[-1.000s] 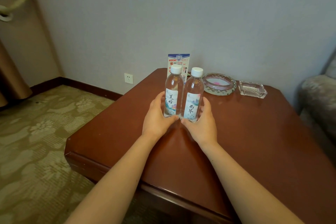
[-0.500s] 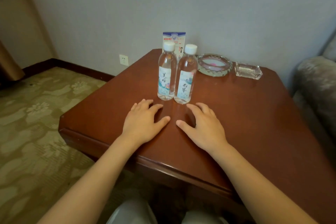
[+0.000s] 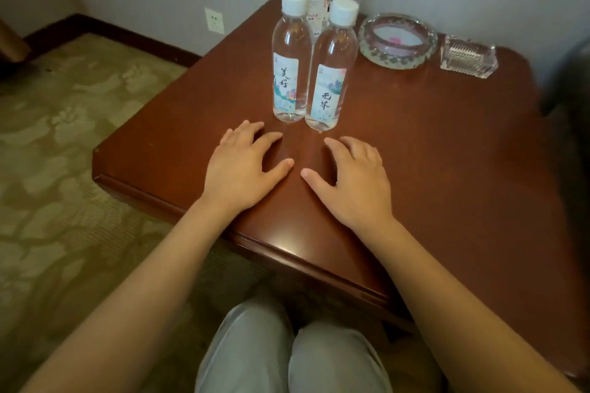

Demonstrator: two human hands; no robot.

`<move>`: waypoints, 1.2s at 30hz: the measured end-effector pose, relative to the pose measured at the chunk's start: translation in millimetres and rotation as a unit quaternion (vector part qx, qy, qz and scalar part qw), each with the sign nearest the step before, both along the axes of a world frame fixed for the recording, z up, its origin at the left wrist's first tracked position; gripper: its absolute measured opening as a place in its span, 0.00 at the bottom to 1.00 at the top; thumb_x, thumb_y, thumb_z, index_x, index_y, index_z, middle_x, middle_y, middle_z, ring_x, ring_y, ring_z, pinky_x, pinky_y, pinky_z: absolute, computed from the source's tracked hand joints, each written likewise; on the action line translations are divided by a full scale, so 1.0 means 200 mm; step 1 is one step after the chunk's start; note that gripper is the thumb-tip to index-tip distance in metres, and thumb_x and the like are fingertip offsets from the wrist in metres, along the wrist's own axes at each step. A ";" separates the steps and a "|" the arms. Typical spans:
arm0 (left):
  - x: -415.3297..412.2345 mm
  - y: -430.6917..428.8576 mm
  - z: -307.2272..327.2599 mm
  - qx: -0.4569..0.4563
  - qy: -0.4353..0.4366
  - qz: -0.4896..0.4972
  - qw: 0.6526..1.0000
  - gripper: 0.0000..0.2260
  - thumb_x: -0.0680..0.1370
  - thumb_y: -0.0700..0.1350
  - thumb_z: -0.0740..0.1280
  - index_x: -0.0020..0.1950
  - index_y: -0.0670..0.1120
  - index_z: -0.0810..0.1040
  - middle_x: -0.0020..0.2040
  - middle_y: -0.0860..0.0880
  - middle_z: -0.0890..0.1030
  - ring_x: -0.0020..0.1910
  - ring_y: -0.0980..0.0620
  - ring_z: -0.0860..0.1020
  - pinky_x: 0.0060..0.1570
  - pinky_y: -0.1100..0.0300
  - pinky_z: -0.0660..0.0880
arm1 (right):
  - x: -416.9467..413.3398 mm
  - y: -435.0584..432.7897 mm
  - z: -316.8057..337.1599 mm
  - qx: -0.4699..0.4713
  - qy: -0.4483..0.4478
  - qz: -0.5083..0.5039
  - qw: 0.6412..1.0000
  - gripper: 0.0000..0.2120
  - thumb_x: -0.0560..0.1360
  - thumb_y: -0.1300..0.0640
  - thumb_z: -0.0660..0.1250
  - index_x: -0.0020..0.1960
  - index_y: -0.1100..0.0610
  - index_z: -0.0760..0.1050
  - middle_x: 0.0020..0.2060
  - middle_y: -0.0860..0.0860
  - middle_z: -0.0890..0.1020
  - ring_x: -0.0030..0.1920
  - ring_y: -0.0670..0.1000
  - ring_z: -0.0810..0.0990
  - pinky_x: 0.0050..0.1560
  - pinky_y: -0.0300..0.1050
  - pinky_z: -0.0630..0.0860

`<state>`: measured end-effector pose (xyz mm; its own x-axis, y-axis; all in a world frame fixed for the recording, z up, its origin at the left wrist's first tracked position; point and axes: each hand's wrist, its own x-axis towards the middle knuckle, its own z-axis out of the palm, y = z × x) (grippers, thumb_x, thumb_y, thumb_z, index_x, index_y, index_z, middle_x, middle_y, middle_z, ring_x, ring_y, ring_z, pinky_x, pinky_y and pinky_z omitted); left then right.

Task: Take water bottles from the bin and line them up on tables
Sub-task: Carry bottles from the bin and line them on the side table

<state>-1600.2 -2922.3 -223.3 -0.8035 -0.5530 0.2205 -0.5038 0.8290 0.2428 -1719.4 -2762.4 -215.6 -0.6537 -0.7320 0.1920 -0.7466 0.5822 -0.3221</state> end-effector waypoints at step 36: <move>-0.03 1.36 2.09 0.034 -0.212 -0.396 0.893 0.34 0.78 0.68 0.53 0.79 0.59 0.44 0.81 0.50 0.46 0.79 0.48 0.42 0.75 0.39 0.43 | 0.60 1.69 2.08 0.073 -0.160 -0.361 0.916 0.37 0.76 0.32 0.58 0.80 0.41 0.50 0.81 0.52 0.47 0.79 0.58 0.34 0.74 0.67 0.33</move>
